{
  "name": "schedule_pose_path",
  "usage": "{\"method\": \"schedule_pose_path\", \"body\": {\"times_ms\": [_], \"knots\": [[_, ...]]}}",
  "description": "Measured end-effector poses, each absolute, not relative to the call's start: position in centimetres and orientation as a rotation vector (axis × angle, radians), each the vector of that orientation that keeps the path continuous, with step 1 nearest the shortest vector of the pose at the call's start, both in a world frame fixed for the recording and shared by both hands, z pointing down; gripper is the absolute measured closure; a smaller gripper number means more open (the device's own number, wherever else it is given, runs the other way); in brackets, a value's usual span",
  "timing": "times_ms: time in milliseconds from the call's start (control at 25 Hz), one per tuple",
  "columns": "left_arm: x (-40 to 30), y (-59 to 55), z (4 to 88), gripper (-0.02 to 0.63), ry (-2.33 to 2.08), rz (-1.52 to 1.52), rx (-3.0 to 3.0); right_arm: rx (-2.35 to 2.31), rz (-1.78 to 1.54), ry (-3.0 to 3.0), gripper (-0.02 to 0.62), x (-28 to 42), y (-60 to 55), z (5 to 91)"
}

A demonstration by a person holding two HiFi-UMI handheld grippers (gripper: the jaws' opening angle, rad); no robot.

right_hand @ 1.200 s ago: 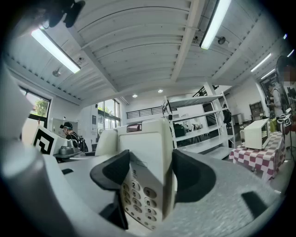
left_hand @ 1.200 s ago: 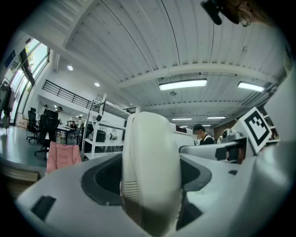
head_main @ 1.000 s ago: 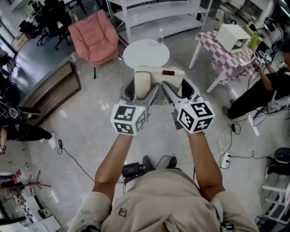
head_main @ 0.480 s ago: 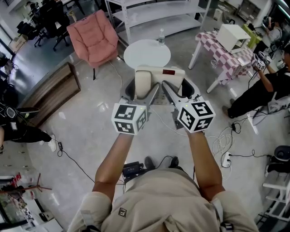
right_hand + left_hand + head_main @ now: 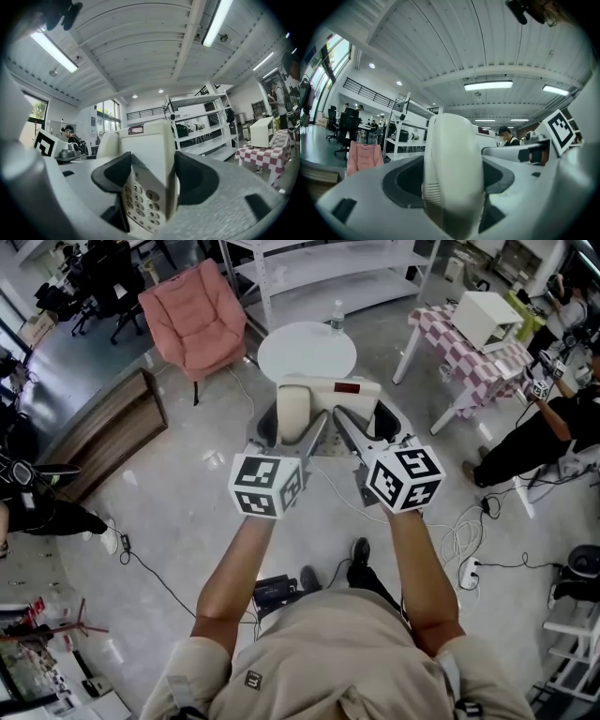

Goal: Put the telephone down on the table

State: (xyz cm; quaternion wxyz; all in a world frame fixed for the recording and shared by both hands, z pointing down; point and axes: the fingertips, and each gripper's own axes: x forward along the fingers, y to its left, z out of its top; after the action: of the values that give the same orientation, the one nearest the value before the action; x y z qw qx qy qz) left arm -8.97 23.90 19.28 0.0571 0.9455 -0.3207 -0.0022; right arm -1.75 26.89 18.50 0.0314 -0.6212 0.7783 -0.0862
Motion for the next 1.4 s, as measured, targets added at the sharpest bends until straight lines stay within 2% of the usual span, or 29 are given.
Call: {"method": "schedule_pose_path", "body": {"times_ms": [1400], "knots": [[4.8,13.7,20.3,0.288,-1.397,0.065,2.703,-1.514,-0.348,2.632,0.328,12.7,14.4,19.9]]}}
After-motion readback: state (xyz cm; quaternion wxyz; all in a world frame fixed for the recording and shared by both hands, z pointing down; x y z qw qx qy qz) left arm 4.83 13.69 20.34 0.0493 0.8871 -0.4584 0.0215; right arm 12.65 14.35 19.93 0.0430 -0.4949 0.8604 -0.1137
